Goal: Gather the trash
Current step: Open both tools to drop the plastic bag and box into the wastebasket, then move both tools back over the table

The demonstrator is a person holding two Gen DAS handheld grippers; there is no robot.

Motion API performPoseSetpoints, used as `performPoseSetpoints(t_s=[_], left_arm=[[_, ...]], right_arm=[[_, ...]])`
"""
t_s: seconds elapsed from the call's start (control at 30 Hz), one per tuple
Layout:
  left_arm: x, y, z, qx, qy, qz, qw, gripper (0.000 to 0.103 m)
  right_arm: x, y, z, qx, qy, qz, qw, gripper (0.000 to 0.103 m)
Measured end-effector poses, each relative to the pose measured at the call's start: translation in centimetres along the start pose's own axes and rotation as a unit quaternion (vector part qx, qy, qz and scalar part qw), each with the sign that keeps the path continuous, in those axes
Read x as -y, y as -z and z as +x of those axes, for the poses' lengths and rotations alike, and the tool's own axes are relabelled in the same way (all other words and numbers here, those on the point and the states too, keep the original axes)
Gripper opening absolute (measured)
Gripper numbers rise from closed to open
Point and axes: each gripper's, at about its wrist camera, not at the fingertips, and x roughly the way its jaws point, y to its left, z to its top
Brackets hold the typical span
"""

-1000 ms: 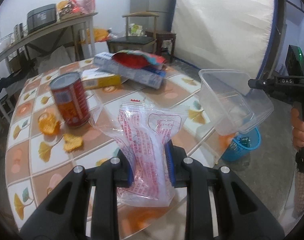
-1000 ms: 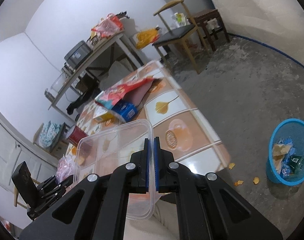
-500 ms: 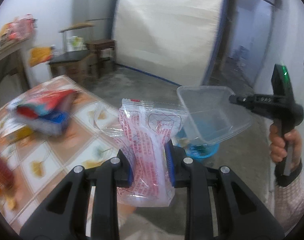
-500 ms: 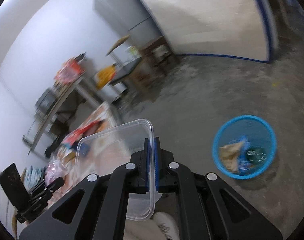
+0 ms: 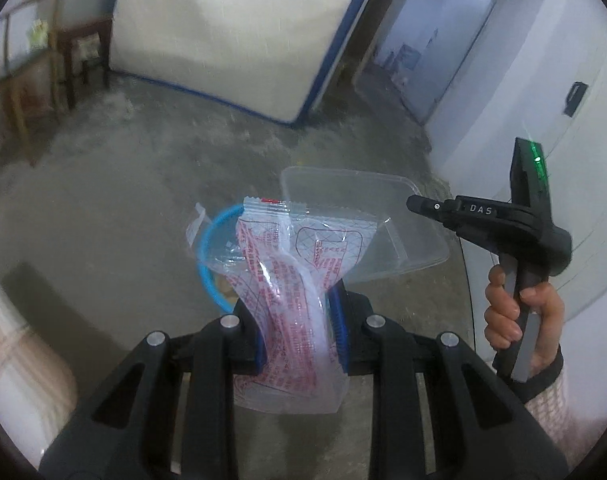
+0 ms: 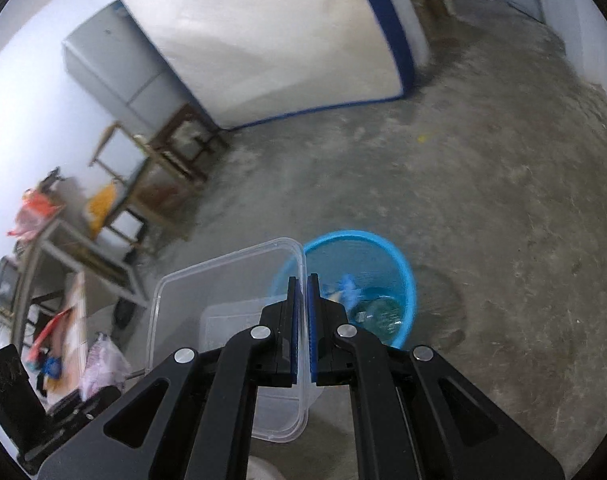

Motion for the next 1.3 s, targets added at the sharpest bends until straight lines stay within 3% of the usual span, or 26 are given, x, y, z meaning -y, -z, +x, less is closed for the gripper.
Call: performPoseSetpoints(t_s=[0.3,0.43,0.5,0.57,0.6,0.67,0.77,0.9,1.1,1.23,1.3], left_arm=[[-2.2,-0.2,14.4,-0.093,-0.02,-0.04,0.9947,0.025],[-3.7,-0.7,17.8,-0.112,-0.038,-0.051,0.9916,0.031],[-4.3,-0.3,18.7,-0.114,-0.048,-0.067,0.99,0.056],[-5.2,-0.1,19.5,-0.131,-0.058,-0.087,0.9858,0.067],[-5.5,0.1,19.2,-0.13,-0.052,-0.094,0.9857,0.067],[-5.9,0.5,18.2,-0.122,-0.038,-0.1,0.9868,0.072],[-6.0,0.4,16.2,-0.099,-0.036,-0.096,0.9898,0.073],[-5.0,-0.1,13.8,-0.074,-0.033,-0.068,0.9944,0.073],[-0.8,-0.5,7.7,-0.031,0.011,-0.013,0.9994,0.076],[1.0,-0.2,2.5,-0.001,0.052,-0.037,0.998,0.081],[1.6,0.7,-1.1,0.015,0.07,-0.049,0.9962,0.083]], right_arm=[[2.4,-1.7,9.8,-0.007,0.09,-0.002,0.996,0.005],[2.3,-2.3,12.9,0.001,0.118,-0.009,0.993,0.005],[2.8,-2.2,15.1,-0.021,0.112,-0.004,0.993,0.007],[3.4,-1.6,17.1,-0.05,0.107,-0.006,0.993,0.011],[3.5,-1.3,17.6,-0.059,0.104,-0.007,0.993,0.013],[3.9,-0.6,17.8,-0.067,0.091,-0.004,0.994,0.03],[4.4,-0.1,16.8,-0.052,0.068,0.002,0.996,0.043],[5.1,0.2,14.7,-0.04,0.064,0.008,0.997,0.043],[5.8,0.8,9.9,-0.012,0.044,0.03,0.999,0.043],[4.9,2.5,5.7,0.009,0.007,0.04,0.999,0.043],[3.7,3.6,3.8,0.016,-0.012,0.036,0.999,0.05]])
